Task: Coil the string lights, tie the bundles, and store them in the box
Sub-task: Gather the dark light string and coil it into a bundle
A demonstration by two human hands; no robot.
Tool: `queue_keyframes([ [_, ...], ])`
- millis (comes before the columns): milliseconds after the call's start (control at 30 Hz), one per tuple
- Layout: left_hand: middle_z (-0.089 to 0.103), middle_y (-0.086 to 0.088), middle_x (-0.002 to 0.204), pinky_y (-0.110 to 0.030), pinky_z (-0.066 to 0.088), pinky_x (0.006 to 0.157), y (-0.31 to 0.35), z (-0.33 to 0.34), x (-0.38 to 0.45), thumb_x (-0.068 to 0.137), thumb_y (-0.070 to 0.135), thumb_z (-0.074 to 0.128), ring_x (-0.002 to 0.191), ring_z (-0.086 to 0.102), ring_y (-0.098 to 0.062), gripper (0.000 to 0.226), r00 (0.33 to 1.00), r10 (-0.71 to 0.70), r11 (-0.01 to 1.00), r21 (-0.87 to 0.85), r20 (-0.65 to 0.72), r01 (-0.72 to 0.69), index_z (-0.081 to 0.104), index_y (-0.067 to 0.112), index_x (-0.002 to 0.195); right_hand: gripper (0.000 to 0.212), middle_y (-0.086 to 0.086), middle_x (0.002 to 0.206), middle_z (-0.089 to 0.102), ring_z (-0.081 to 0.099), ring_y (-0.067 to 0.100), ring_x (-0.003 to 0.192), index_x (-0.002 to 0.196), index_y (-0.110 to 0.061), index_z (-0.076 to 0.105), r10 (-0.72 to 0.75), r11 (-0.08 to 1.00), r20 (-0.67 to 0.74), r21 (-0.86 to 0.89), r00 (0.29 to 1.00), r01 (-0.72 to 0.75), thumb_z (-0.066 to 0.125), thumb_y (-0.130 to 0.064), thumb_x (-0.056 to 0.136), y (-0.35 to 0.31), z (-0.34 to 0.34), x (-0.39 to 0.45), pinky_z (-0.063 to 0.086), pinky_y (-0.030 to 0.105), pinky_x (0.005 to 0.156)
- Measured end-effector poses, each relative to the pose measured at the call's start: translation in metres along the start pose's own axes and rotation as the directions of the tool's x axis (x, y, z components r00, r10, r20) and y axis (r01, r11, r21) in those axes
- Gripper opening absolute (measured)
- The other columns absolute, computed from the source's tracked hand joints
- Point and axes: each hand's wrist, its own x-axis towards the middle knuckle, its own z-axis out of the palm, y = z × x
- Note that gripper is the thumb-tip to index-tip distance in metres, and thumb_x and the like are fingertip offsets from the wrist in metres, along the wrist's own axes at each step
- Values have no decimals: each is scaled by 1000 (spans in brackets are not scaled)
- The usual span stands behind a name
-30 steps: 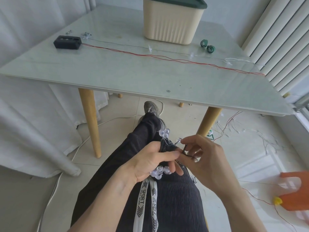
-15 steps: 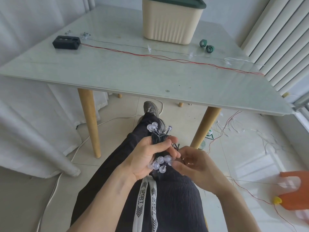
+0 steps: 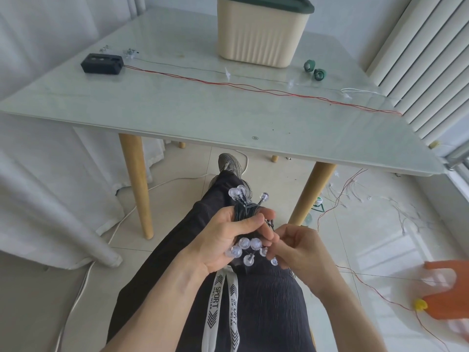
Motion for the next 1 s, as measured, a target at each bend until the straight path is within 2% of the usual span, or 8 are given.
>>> queue_keyframes([
  [167, 61, -19, 88, -26, 53, 65, -4, -3, 2, 93, 11, 57, 66, 67, -19, 21, 1000, -29, 999, -20, -1, 29, 75, 2, 84, 28, -1, 58, 69, 45, 8, 45, 63, -19, 68, -28, 979, -36, -201, 999, 20, 75, -31, 87, -1, -2, 0, 36, 20, 48],
  [300, 65, -9, 73, -30, 49, 64, -8, -11, 7, 95, 15, 58, 58, 59, -20, 34, 994, -104, 989, 97, -38, 108, 59, -15, 110, 21, -2, 53, 63, 46, 7, 45, 71, -13, 73, -61, 995, -180, -89, 982, 45, 76, -27, 86, 0, -7, 3, 35, 18, 48],
  [400, 63, -20, 76, -48, 38, 69, -11, -15, 6, 90, 36, 71, 66, 51, -34, 46, 985, -167, 943, 283, -42, 172, 65, -8, 104, 22, -5, 51, 53, 41, 9, 48, 72, -9, 73, -84, 993, -195, 62, 977, 98, 75, -23, 88, -3, -18, 4, 33, 19, 51],
  [467, 63, -19, 72, -46, 41, 69, -10, -13, 4, 89, 42, 69, 65, 50, -33, 54, 977, -212, 922, 338, 36, 188, 62, -10, 103, 21, -5, 52, 54, 40, 8, 48, 72, -9, 73, -133, 989, -183, 42, 974, 143, 74, -22, 88, -6, -20, 3, 33, 17, 49],
  [567, 62, -13, 65, -41, 46, 66, -6, -9, 2, 97, 35, 58, 56, 53, -28, 39, 960, -229, 926, 340, 162, 163, 62, -4, 92, 19, 2, 57, 61, 44, 10, 49, 74, -13, 74, -180, 983, -157, -4, 971, 182, 73, -27, 88, -8, -19, 5, 35, 18, 49],
  [700, 62, -11, 60, -38, 47, 69, -9, -9, 3, 98, 29, 55, 52, 56, -23, 30, 984, -134, 971, 212, 115, 107, 59, 3, 84, 24, -2, 56, 61, 46, 8, 47, 78, -10, 73, -181, 983, -164, -1, 970, 183, 72, -33, 85, -6, -16, 5, 37, 16, 49],
  [833, 51, -2, 56, -25, 45, 55, -4, -19, 7, 95, 29, 54, 50, 52, -18, 25, 993, -53, 986, -161, -109, 35, 59, 10, 80, 29, 3, 68, 69, 63, 17, 65, 87, -14, 70, -124, 992, -66, 5, 990, 125, 67, -43, 85, 6, -22, 5, 50, 30, 68],
  [1000, 53, -1, 62, -23, 47, 53, 2, -21, 10, 92, 25, 51, 51, 51, -17, 18, 946, 8, 935, -334, -323, -122, 58, 10, 84, 9, 3, 79, 72, 69, 19, 80, 97, -11, 67, -73, 994, 130, -71, 989, 83, 60, -16, 99, 19, -23, 5, 52, 24, 80],
])
